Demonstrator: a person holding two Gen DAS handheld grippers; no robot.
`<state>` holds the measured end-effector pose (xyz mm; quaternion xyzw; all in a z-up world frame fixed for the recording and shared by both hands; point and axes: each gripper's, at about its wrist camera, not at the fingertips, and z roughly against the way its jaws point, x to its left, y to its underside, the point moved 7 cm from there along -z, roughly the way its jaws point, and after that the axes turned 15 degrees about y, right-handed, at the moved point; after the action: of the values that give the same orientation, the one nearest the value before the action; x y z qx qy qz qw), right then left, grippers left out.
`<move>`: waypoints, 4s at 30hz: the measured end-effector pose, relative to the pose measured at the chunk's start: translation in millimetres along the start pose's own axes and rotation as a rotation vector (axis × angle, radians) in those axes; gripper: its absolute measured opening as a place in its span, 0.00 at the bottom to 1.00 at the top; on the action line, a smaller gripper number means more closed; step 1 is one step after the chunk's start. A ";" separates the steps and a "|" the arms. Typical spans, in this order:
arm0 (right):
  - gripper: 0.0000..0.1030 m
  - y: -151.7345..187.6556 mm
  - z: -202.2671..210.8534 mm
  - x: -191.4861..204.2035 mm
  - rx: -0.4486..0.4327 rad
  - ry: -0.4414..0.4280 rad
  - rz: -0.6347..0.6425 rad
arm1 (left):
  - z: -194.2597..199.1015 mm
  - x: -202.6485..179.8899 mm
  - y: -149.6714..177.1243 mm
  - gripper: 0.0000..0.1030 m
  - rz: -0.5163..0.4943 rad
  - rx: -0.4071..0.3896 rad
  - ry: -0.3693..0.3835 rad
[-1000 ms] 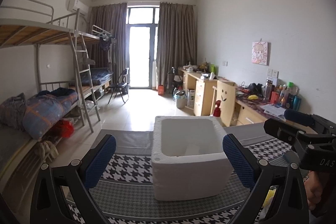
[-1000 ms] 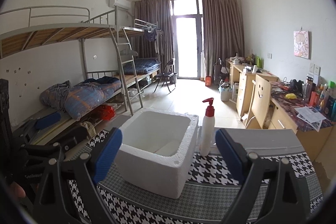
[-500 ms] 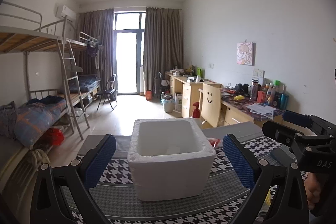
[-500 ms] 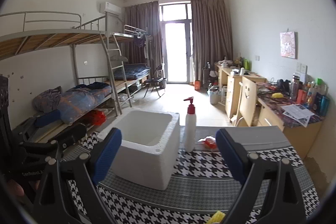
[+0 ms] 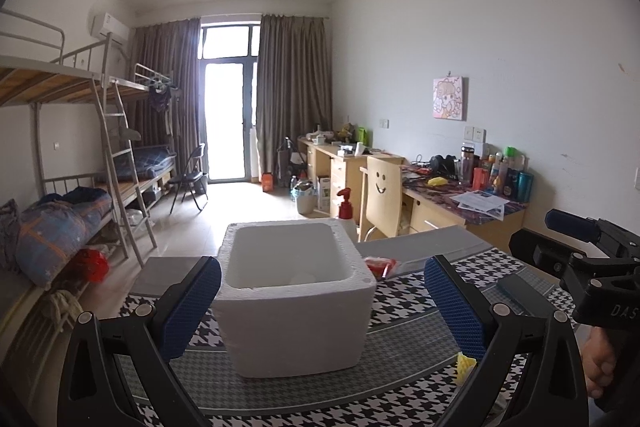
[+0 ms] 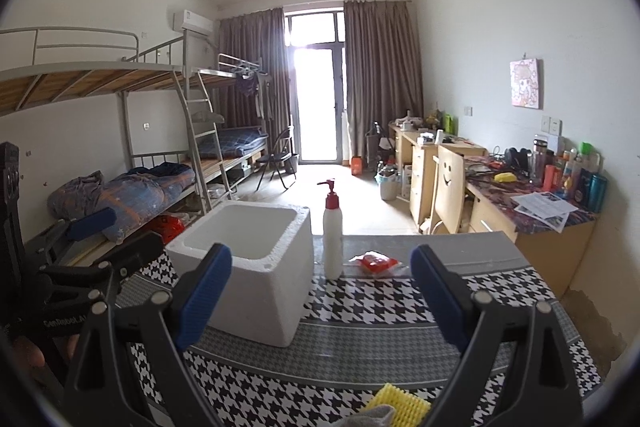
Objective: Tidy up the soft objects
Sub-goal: 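Move both tools back from the foam box toward the sponge and sock, then lower both tools toward the yellow sponge and grey sock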
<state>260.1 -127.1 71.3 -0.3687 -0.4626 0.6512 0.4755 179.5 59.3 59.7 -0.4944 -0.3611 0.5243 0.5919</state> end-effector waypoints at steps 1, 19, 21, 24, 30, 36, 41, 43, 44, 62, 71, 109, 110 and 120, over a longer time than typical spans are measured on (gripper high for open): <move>0.91 0.7 0.6 -2.0 0.000 0.004 -0.002 | 0.0 -2.4 0.9 0.99 0.000 0.002 0.008; 0.91 18.2 9.9 -31.6 0.013 0.067 -0.045 | -3.5 -26.5 16.4 0.99 -0.005 0.022 0.090; 0.91 20.6 10.7 -35.3 0.018 0.071 -0.052 | -4.3 -29.7 19.1 0.99 -0.008 0.026 0.099; 0.91 23.9 11.9 -38.8 0.022 0.080 -0.055 | -6.4 -34.9 22.9 0.99 -0.009 0.034 0.115; 0.91 31.2 14.4 -48.8 0.027 0.112 -0.064 | -8.5 -45.0 27.7 0.99 -0.012 0.042 0.147; 0.91 38.0 16.8 -58.2 0.037 0.123 -0.079 | -11.0 -51.5 33.1 0.99 -0.013 0.053 0.162; 0.91 44.0 19.6 -63.0 0.036 0.147 -0.073 | -16.4 -58.7 40.5 0.99 -0.019 0.076 0.183; 0.91 46.7 19.9 -65.8 0.041 0.149 -0.079 | -19.0 -63.6 44.1 0.99 -0.022 0.088 0.195; 0.91 49.1 19.7 -67.9 0.047 0.150 -0.084 | -20.0 -65.1 45.2 0.99 -0.024 0.091 0.197; 0.91 73.3 22.5 -92.1 0.089 0.199 -0.121 | -37.9 -86.8 71.3 0.99 -0.027 0.163 0.243; 0.91 84.4 23.0 -99.4 0.111 0.220 -0.116 | -46.9 -95.9 80.8 0.99 -0.024 0.195 0.261; 0.91 132.7 2.8 -127.3 0.238 0.242 -0.163 | -104.3 -119.9 145.2 0.99 -0.032 0.404 0.297; 0.91 134.3 1.7 -127.4 0.243 0.244 -0.161 | -105.4 -120.3 146.3 0.99 -0.031 0.409 0.297; 0.91 148.4 -4.1 -132.3 0.284 0.253 -0.168 | -115.8 -125.5 159.1 0.99 -0.034 0.454 0.310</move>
<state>259.1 -271.0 -66.0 -0.3368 -0.3318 0.6165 0.6296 223.3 -93.5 -111.3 -0.4174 -0.1477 0.5000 0.7443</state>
